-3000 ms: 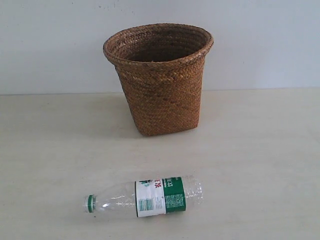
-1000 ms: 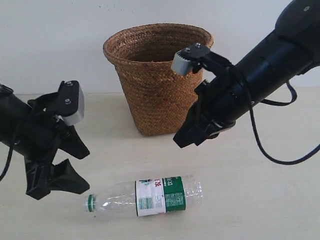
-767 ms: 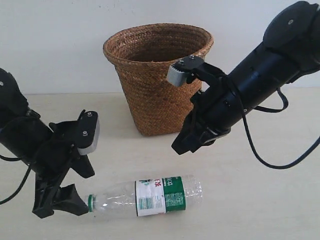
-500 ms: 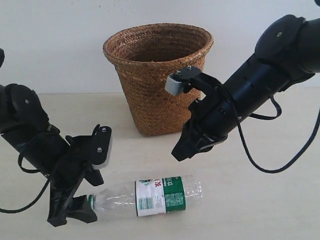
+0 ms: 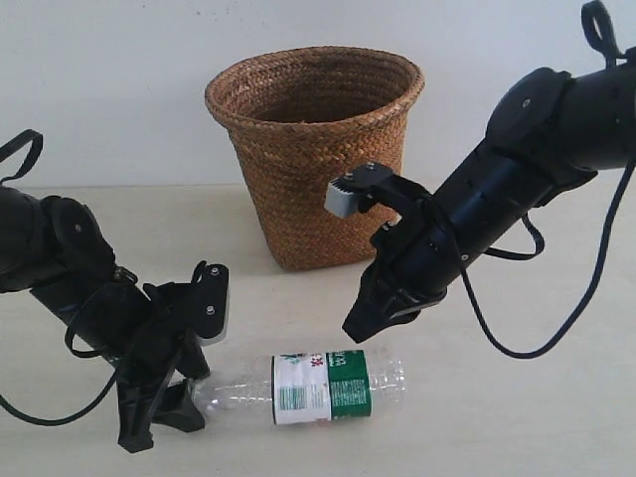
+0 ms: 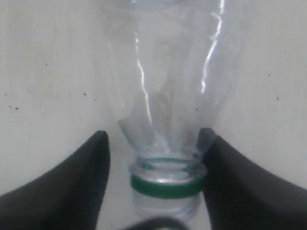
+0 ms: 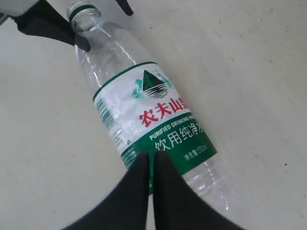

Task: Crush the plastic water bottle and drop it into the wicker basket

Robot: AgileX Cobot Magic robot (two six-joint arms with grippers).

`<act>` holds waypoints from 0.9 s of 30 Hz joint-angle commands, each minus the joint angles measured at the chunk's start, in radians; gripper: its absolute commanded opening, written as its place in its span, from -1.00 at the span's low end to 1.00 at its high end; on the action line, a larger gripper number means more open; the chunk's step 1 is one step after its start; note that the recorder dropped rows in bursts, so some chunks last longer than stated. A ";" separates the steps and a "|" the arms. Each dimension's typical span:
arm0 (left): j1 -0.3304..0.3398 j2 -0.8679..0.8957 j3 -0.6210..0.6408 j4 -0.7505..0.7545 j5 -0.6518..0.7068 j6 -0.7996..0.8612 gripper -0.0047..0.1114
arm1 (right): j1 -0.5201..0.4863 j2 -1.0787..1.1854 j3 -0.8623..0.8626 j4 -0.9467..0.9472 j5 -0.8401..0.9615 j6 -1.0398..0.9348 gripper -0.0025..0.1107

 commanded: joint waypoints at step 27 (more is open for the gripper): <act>-0.004 0.001 -0.004 -0.090 -0.002 -0.002 -0.84 | 0.150 0.146 -0.201 -0.201 -0.027 0.667 -0.96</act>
